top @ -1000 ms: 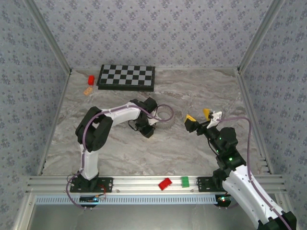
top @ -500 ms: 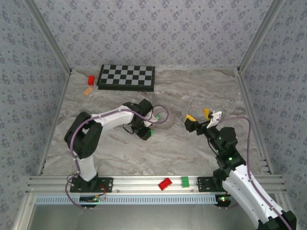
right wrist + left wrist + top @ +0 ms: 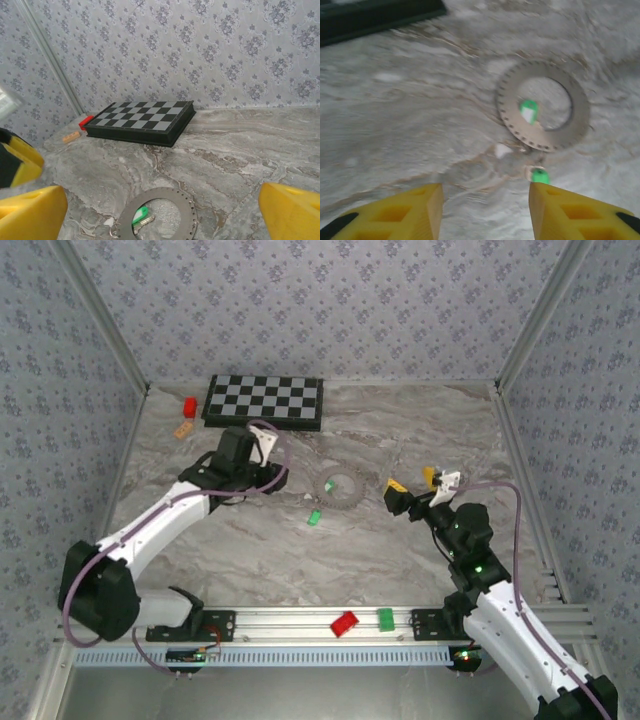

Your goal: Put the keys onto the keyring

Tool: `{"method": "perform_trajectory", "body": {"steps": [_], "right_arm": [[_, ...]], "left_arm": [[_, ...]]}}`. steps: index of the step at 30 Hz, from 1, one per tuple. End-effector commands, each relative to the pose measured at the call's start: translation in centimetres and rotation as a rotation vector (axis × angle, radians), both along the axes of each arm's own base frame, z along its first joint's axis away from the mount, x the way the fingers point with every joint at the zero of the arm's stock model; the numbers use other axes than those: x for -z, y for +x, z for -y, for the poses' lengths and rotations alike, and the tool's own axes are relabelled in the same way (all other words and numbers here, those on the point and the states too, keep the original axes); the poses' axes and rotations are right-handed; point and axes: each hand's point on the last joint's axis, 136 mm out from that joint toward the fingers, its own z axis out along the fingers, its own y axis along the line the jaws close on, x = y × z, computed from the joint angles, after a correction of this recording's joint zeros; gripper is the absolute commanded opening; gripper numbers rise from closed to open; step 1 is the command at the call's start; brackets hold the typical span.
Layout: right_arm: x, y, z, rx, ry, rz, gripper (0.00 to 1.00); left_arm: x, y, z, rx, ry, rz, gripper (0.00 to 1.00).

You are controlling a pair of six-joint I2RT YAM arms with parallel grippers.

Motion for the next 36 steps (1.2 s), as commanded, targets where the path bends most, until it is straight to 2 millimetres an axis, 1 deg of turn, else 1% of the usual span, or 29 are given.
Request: {"method": "perform_trajectory", "body": {"steps": [1, 3, 4, 5, 6, 7, 9, 11, 12, 15, 18, 20, 22, 24, 25, 26, 28, 30, 32, 34, 36], "right_arm": [[-0.2, 0.6, 1.0, 0.06, -0.036, -0.002, 1.0], [0.2, 1.1, 1.6, 0.1, -0.063, -0.054, 1.0], [0.4, 1.3, 2.0, 0.123, -0.076, -0.072, 1.0], [0.4, 1.6, 2.4, 0.145, -0.085, -0.087, 1.0], [0.4, 1.8, 2.8, 0.166, -0.09, -0.095, 1.0], [0.5, 2.0, 3.1, 0.18, -0.094, -0.102, 1.0], [0.7, 2.5, 4.2, 0.244, -0.103, -0.109, 1.0], [0.5, 2.8, 5.6, 0.325, -0.103, -0.127, 0.99], [0.5, 3.0, 6.3, 0.358, -0.115, -0.14, 1.0], [0.9, 3.7, 8.1, 0.462, -0.13, -0.167, 1.0], [2.0, 4.9, 9.4, 0.533, -0.161, -0.184, 1.0], [2.9, 5.7, 10.1, 0.565, -0.226, -0.195, 1.0], [4.2, 6.6, 10.6, 0.588, -0.296, -0.197, 0.99], [5.7, 7.3, 11.2, 0.619, -0.338, -0.205, 1.0], [6.7, 7.7, 11.4, 0.621, -0.371, -0.215, 1.0], [7.3, 8.0, 11.6, 0.626, -0.397, -0.215, 1.0], [8.9, 8.6, 11.9, 0.635, -0.447, -0.232, 1.0], [10.2, 9.2, 12.0, 0.631, -0.475, -0.25, 0.99], [11.1, 9.7, 12.1, 0.63, -0.475, -0.25, 0.99], [12.1, 10.1, 12.2, 0.616, -0.46, -0.242, 0.99], [11.9, 10.6, 12.9, 0.638, -0.507, -0.223, 0.99]], "left_arm": [[-2.7, 2.2, -4.4, -0.246, 0.001, 0.165, 0.66], [-3.7, 2.7, -8.1, -0.413, 0.019, 0.246, 0.79], [-4.3, 2.9, -9.9, -0.5, 0.026, 0.286, 0.84], [-4.7, 2.8, -12.1, -0.603, 0.026, 0.322, 0.95], [-5.2, 2.7, -14.1, -0.69, 0.024, 0.356, 1.0], [-5.4, 2.6, -15.3, -0.729, 0.023, 0.384, 1.0], [-5.7, 2.2, -17.7, -0.805, 0.03, 0.428, 1.0], [-6.0, 1.7, -19.5, -0.869, 0.064, 0.453, 1.0], [-6.0, 1.6, -20.1, -0.875, 0.094, 0.461, 1.0], [-5.4, 2.6, -20.8, -0.822, 0.221, 0.488, 1.0], [-4.2, 3.4, -22.1, -0.837, 0.277, 0.46, 1.0], [-2.4, 4.1, -22.6, -0.815, 0.265, 0.436, 1.0], [0.0, 4.3, -23.9, -0.859, 0.215, 0.398, 1.0], [1.7, 4.5, -24.2, -0.859, 0.194, 0.392, 1.0], [2.3, 4.6, -24.3, -0.857, 0.181, 0.405, 1.0], [2.7, 4.6, -24.3, -0.849, 0.178, 0.414, 1.0], [3.9, 4.9, -23.8, -0.802, 0.199, 0.42, 1.0], [4.4, 5.1, -23.4, -0.779, 0.181, 0.432, 1.0], [4.7, 5.3, -22.7, -0.733, 0.175, 0.446, 1.0], [5.1, 5.4, -22.5, -0.719, 0.168, 0.463, 1.0], [6.0, 5.4, -22.3, -0.706, 0.161, 0.472, 1.0]]}}
